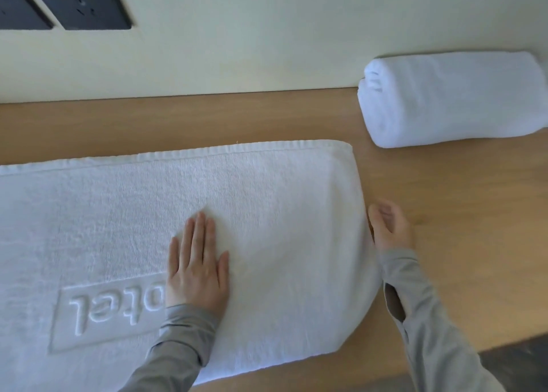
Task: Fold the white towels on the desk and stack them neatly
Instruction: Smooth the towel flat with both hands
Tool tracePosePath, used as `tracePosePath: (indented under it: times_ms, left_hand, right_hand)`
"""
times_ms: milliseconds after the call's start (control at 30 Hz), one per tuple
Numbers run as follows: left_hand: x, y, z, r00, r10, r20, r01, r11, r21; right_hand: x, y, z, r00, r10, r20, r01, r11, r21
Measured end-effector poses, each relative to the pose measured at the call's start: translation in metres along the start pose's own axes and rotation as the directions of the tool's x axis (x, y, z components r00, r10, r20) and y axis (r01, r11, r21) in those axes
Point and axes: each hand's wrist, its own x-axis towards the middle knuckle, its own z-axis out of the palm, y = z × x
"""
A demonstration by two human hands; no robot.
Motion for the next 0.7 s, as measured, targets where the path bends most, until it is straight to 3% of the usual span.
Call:
tracePosePath:
  times_ms: [233,433,533,700]
  left_hand:
    - [-0.002,-0.003,0.002,1.000,0.010,-0.002,-0.010,1.000,-0.010]
    - [-0.002,-0.004,0.002,1.000,0.019,-0.004,-0.019,1.000,-0.024]
    - [-0.003,-0.006,0.001,1.000,0.022,-0.013,-0.022,0.999,-0.031]
    - [-0.004,-0.004,0.000,0.999,0.028,-0.034,-0.030,0.998,-0.055]
  right_hand:
    - [-0.052,0.018,-0.018,0.969,0.224,0.103,-0.233,0.968,0.092]
    - [-0.040,0.017,-0.036,0.862,0.430,0.268,-0.460,0.886,0.062]
    - [-0.042,0.010,-0.043,0.844,0.371,0.387,-0.437,0.895,0.095]
    - [-0.058,0.016,-0.052,0.866,0.150,0.477,-0.243,0.960,0.140]
